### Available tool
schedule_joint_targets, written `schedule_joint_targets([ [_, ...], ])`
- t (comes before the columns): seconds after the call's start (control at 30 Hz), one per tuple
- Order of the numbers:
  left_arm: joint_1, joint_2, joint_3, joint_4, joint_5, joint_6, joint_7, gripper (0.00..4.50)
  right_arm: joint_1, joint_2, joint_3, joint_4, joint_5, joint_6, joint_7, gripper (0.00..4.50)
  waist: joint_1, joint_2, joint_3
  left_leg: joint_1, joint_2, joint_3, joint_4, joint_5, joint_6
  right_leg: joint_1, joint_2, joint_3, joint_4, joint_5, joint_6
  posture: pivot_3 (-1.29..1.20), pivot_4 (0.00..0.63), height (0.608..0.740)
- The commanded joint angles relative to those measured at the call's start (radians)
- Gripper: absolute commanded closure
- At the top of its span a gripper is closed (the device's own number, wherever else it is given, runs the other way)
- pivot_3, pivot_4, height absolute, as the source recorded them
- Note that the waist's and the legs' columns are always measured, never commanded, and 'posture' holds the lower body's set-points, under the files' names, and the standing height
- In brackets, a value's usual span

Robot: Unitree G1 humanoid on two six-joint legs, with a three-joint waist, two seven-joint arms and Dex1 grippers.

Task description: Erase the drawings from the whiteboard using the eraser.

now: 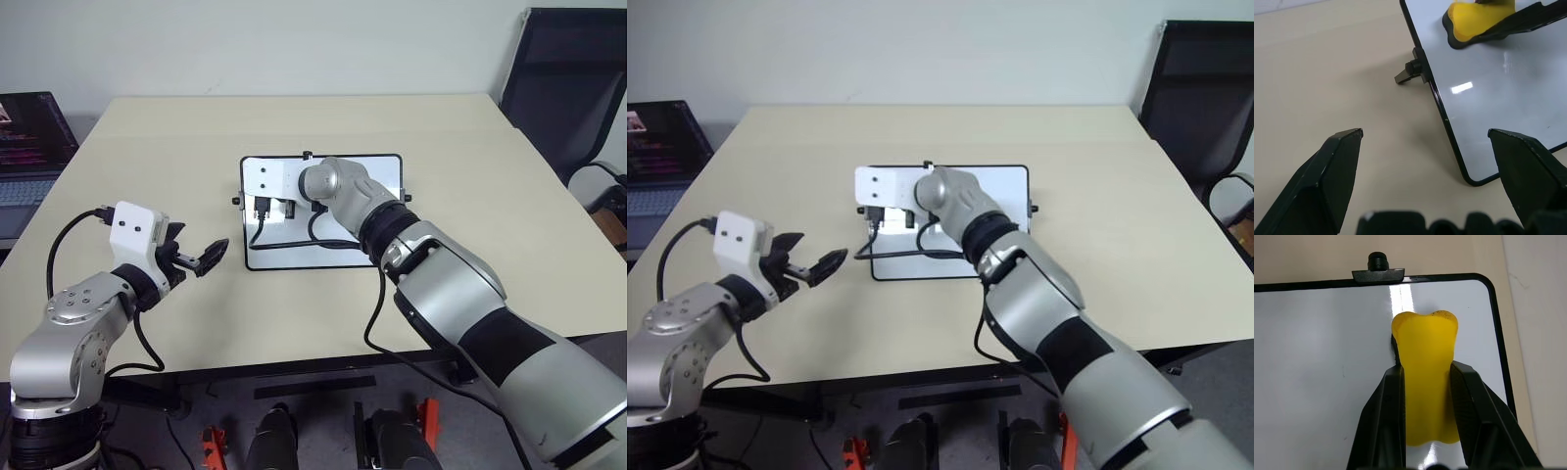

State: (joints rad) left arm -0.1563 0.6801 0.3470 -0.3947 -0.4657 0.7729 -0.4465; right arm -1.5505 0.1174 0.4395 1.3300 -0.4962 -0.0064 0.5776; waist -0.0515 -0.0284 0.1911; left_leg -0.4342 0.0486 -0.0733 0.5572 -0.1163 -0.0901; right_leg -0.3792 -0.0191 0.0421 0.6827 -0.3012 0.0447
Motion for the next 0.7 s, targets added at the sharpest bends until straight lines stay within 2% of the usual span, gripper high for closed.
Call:
schedule_joint_targets([
  [0.03,-0.004,0.007,0.025,-0.035,0.0,-0.022,0.002,0.0,0.022,0.0,0.024,0.001,-0.025,-0.005,0.018,3.54,-0.001,0.0,0.0,0.0,0.0,0.0,0.0,0.0,0.0,0.0,0.0,0.0,0.0,0.0,0.0,0.0,0.15,0.74],
  [0.13,-0.004,0.007,0.025,-0.036,0.0,-0.021,0.001,0.0,-0.016,-0.007,-0.019,-0.001,-0.003,-0.005,-0.188,3.54,0.0,0.0,0.0,0.0,0.0,0.0,0.001,0.0,0.0,0.0,0.0,0.0,0.0,0.0,0.001,0.0,0.15,0.74],
  [0.2,-0.002,0.008,0.026,-0.037,-0.001,-0.021,0.001,0.0,-0.042,-0.017,-0.028,0.001,-0.001,-0.014,-0.264,3.54,0.002,0.0,0.0,0.0,0.0,0.0,0.001,0.0,0.0,0.0,0.0,0.0,0.0,0.0,0.0,0.0,0.15,0.74],
  [0.37,-0.001,0.008,0.029,-0.039,-0.001,-0.02,0.001,0.0,-0.032,-0.012,0.015,0.011,-0.036,-0.029,-0.228,3.54,0.0,0.0,0.0,0.0,0.0,0.0,0.0,0.0,0.0,0.0,0.0,0.0,0.0,0.001,0.0,0.0,0.15,0.74],
  [0.53,0.002,0.007,0.03,-0.041,-0.002,-0.019,0.002,0.0,0.011,0.0,0.078,0.007,-0.084,-0.073,-0.105,3.54,-0.005,0.0,0.0,0.0,0.0,0.0,-0.002,0.0,0.0,-0.001,0.0,0.0,0.0,0.0,-0.003,0.0,0.15,0.74],
  [0.63,0.002,0.006,0.028,-0.04,-0.002,-0.02,0.002,0.0,0.019,0.011,0.096,-0.001,-0.102,-0.083,-0.126,3.54,-0.006,0.0,0.0,0.0,0.0,0.0,-0.001,0.0,0.0,0.0,0.0,0.0,0.0,0.0,-0.002,0.0,0.15,0.74],
  [0.7,0.0,0.005,0.024,-0.04,-0.002,-0.019,0.002,0.0,0.012,0.011,0.104,-0.001,-0.118,-0.083,-0.209,3.54,-0.006,0.0,0.0,0.0,0.0,0.0,0.0,0.0,0.0,0.0,0.0,0.0,0.001,0.0,0.0,0.0,0.15,0.74],
])
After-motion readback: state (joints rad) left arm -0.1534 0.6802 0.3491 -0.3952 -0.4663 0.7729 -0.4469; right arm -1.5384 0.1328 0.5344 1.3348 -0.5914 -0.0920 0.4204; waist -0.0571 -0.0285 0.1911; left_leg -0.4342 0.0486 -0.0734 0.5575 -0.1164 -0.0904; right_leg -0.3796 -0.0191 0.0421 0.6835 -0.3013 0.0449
